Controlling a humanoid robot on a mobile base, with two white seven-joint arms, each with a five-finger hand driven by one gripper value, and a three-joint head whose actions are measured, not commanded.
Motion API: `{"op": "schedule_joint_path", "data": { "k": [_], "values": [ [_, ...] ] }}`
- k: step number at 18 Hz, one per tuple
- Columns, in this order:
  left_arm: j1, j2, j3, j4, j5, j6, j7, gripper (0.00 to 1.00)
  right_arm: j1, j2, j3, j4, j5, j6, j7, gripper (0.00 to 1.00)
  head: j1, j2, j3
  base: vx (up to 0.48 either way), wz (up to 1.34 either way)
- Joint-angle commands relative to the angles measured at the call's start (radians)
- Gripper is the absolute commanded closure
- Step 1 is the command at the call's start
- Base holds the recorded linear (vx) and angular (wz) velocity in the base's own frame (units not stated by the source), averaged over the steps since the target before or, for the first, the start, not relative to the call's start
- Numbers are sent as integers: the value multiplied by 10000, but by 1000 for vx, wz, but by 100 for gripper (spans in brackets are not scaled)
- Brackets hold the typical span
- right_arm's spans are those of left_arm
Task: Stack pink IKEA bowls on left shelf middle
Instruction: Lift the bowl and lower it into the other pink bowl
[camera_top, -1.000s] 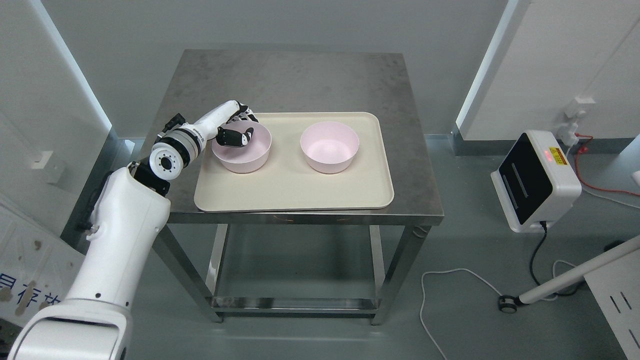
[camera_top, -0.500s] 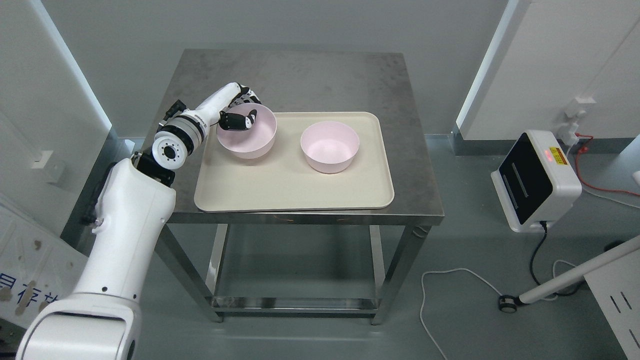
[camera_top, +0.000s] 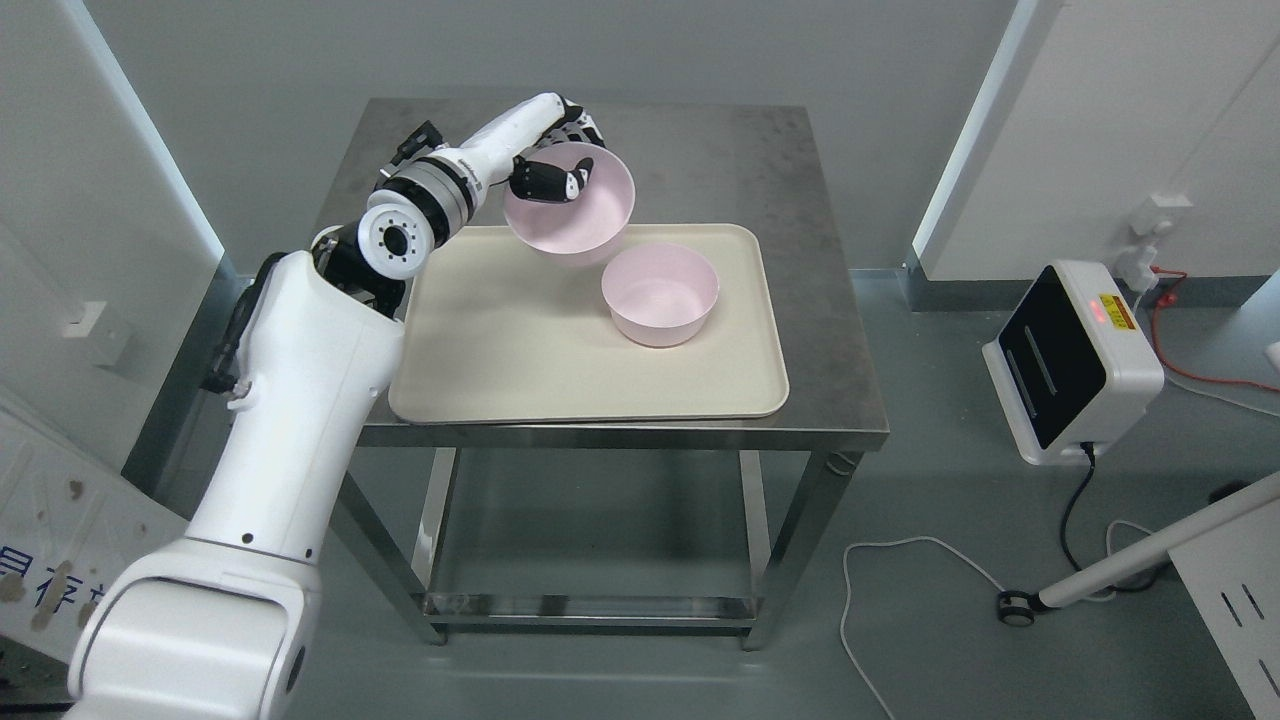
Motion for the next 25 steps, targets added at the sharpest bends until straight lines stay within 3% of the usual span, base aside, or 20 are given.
{"op": "schedule_joint_path", "data": {
  "k": [1,5,14,15,17,20,22,25],
  "values": [
    [-325,-256,-3911,-300,562,45,29,99,0,-175,-107,0,77,8,5,0,0,0,0,0,0],
    [-371,-256,-4067,1064,578,76,748,98,0,-175,-92,0,77,8,5,0,0,0,0,0,0],
    [-417,-256,-3499,1603,501,76,1394,94,0,-175,-92,0,77,8,5,0,0,0,0,0,0],
    [-417,-256,-3393,1603,501,76,1425,90,0,-175,-92,0,77,8,5,0,0,0,0,0,0],
    [-432,-256,-3117,1619,486,76,1608,65,0,-175,-92,0,77,8,5,0,0,0,0,0,0],
    [-539,-256,-2688,1558,501,76,1640,42,0,-175,-92,0,77,8,5,0,0,0,0,0,0],
    [-540,-256,-1985,1238,593,-16,1822,31,0,-175,-92,0,77,8,5,0,0,0,0,0,0],
    [-97,-256,-878,-201,1523,-62,3231,16,0,-175,-92,0,77,8,5,0,0,0,0,0,0]
  ]
}}
